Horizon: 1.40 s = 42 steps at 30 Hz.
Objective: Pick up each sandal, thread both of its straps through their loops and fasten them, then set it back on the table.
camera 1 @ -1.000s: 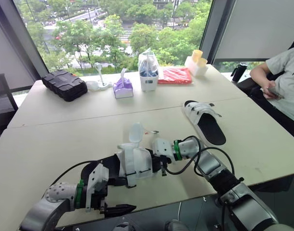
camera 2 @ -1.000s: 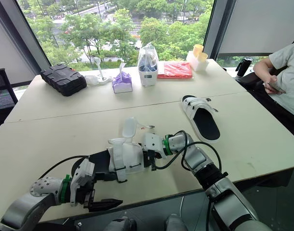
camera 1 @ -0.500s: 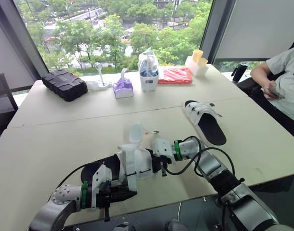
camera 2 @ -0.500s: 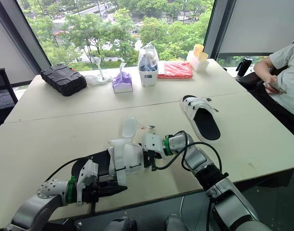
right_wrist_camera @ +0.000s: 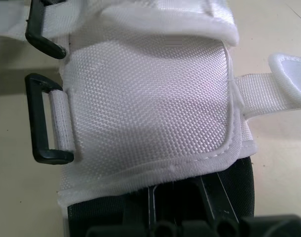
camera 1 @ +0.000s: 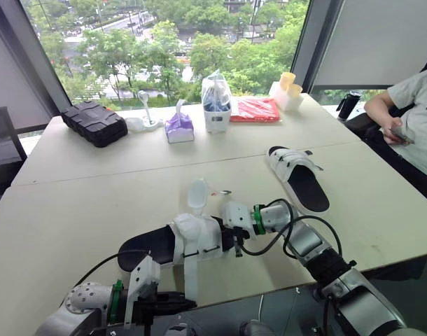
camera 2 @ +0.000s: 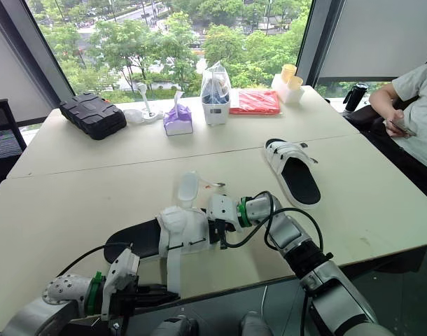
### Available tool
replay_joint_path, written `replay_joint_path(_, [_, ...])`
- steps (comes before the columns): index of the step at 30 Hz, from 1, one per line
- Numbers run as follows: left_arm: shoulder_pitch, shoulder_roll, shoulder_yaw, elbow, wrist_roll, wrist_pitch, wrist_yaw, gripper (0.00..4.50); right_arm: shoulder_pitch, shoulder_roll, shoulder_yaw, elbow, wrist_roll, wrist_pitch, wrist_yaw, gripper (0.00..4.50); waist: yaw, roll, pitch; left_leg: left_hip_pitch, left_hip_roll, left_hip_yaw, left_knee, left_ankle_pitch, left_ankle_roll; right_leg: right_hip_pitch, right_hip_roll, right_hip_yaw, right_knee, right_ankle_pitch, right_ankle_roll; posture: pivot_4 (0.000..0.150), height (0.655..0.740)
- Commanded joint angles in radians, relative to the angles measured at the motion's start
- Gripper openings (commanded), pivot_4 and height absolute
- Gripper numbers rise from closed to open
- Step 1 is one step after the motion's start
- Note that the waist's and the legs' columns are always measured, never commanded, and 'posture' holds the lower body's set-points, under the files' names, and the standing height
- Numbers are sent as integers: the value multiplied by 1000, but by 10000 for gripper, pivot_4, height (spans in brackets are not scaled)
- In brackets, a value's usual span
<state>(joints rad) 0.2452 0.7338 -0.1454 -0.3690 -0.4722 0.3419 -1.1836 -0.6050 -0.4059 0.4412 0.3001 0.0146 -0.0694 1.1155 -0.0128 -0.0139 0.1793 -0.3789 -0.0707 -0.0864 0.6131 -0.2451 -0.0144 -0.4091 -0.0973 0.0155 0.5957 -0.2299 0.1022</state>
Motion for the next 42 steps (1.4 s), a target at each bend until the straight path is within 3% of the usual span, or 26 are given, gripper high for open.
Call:
replay_joint_path(1, [17, 33, -21, -34, -8, -5, -51, 524, 33, -33, 17, 45, -62, 52, -6, 0, 1, 1, 0, -1, 0, 0, 0, 0, 0, 0, 0, 0, 0, 0, 0, 1500, 7400])
replay_joint_path(5, [24, 49, -34, -28, 21, -72, -83, 524, 34, -36, 19, 42, -61, 55, -2, 0, 0, 1, 0, -2, 0, 0, 0, 0, 0, -2, 0, 0, 0, 0, -1, 1500, 7400])
replay_joint_path(14, [-70, -37, 40, -86, 10, -209, 9, 524, 36, -38, 23, 36, -64, 58, 5, 0, 5, 1, -1, -10, 0, 0, 2, 0, 0, -10, 0, -1, 1, 3, -3, 1500, 7400])
replay_joint_path(23, [-333, -61, 157, -25, -170, 4, 112, 524, 14, -36, 24, 66, -69, 46, 7, 0, 2, 2, -2, -10, -1, 0, 3, 3, 3, -9, 2, -5, 3, 4, -2, 1500, 7400])
replay_joint_path(31, [-435, -105, 177, 60, -343, 343, 260, 524, -4, -29, 27, 88, -71, 35, 1, 0, 2, 2, -2, -9, -1, -1, 10, 3, 2, -7, 4, -5, 7, 4, -1, 1500, 7400])
replay_joint_path(34, [-479, -131, 219, 130, -478, 524, 339, 524, -9, -30, 25, 96, -72, 31, -1, 0, 2, 2, -2, -9, -1, -2, 12, 3, 3, -5, 4, -5, 7, 4, -1, 1500, 7400])
replay_joint_path(37, [-517, -180, 273, 192, -559, 613, 435, 9249, -11, -33, 25, 103, -75, 25, -2, 0, 2, 2, -2, -7, -1, -4, 15, 3, 2, -2, 5, -6, 8, 4, 0, 1500, 7400])
replay_joint_path(42, [-581, -296, 378, 260, -621, 615, 614, 34614, -12, -32, 25, 109, -74, 22, -4, 0, 5, 2, -2, -5, -1, -4, 16, 3, 2, 0, 4, -6, 9, 5, 0, 1500, 7400])
